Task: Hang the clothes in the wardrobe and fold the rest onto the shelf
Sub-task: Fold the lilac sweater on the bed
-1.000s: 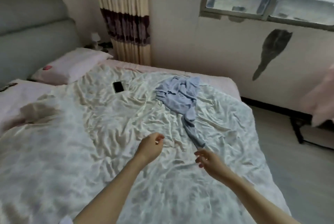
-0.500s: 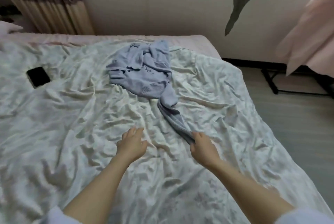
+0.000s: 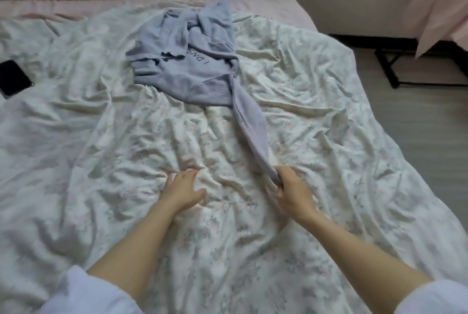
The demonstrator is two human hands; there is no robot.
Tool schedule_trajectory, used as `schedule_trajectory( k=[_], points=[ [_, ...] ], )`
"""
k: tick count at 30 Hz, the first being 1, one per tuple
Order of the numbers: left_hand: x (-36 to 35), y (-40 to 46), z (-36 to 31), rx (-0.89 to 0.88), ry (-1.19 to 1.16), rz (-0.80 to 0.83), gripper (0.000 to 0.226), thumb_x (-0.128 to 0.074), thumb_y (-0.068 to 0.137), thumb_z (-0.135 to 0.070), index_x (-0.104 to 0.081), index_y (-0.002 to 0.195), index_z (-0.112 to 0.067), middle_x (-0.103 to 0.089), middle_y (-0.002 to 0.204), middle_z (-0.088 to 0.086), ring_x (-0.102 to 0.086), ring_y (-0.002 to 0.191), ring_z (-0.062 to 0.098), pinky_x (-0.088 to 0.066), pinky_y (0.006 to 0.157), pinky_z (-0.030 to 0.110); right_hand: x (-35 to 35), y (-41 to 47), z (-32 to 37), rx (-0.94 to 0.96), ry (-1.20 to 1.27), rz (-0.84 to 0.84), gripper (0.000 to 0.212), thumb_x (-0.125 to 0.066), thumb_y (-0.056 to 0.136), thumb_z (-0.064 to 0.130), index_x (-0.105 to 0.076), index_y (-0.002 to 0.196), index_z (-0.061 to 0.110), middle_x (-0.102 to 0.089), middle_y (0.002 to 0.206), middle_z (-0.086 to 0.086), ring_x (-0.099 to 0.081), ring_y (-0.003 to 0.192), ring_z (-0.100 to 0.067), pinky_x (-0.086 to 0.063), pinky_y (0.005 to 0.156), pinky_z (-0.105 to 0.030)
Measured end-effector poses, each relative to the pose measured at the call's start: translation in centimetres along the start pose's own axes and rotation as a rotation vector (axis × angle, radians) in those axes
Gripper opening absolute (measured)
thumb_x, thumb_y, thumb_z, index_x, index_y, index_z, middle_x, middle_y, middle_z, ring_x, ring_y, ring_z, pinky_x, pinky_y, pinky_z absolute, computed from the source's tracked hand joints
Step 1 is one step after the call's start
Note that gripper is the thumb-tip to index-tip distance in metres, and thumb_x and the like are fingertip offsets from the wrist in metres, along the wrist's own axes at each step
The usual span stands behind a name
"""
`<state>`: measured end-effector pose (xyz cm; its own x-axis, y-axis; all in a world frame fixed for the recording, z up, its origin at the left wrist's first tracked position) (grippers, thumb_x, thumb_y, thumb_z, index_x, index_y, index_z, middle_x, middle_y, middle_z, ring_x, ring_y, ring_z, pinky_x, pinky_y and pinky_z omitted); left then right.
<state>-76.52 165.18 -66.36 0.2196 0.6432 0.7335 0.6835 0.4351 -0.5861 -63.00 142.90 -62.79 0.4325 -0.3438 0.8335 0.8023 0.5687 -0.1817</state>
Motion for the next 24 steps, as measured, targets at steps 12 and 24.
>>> schedule_trajectory(
  k=[12, 24],
  points=[
    [-3.1, -10.7, -11.9, -0.338, -0.013, -0.177, 0.087, -0.056, 0.089, -0.019, 0.004, 0.148, -0.039, 0.011, 0.158, 0.000, -0.004, 0.145, 0.028, -0.029, 0.110, 0.045, 7.4, -13.0, -1.3, -0.025, 0.035, 0.272, 0.038, -0.042, 0.083, -0.003, -0.028, 0.063, 0.026, -0.041, 0.068, 0.002, -0.041, 0.069, -0.021, -0.029, 0.060, -0.034],
    [-8.6, -14.2, -25.2, -0.557, 0.550, 0.050, 0.057, -0.049, 0.094, -0.037, -0.022, 0.145, -0.037, 0.008, 0.159, -0.001, 0.013, 0.144, 0.033, -0.009, 0.112, 0.059, 20.6, -27.6, -17.8, -0.462, 0.005, 0.037, 0.021, -0.047, 0.088, 0.006, -0.047, 0.080, 0.025, -0.059, 0.089, -0.005, -0.057, 0.085, -0.027, -0.042, 0.069, -0.035]
  ],
)
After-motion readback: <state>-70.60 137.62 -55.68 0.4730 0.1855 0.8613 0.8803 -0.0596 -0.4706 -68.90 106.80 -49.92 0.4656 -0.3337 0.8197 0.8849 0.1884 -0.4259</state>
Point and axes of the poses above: each hand's wrist, its own y-axis towards the middle knuckle, its own x-axis out of the back of the hand, z = x × y, the point moved 3 cm from there along y, towards the middle knuckle
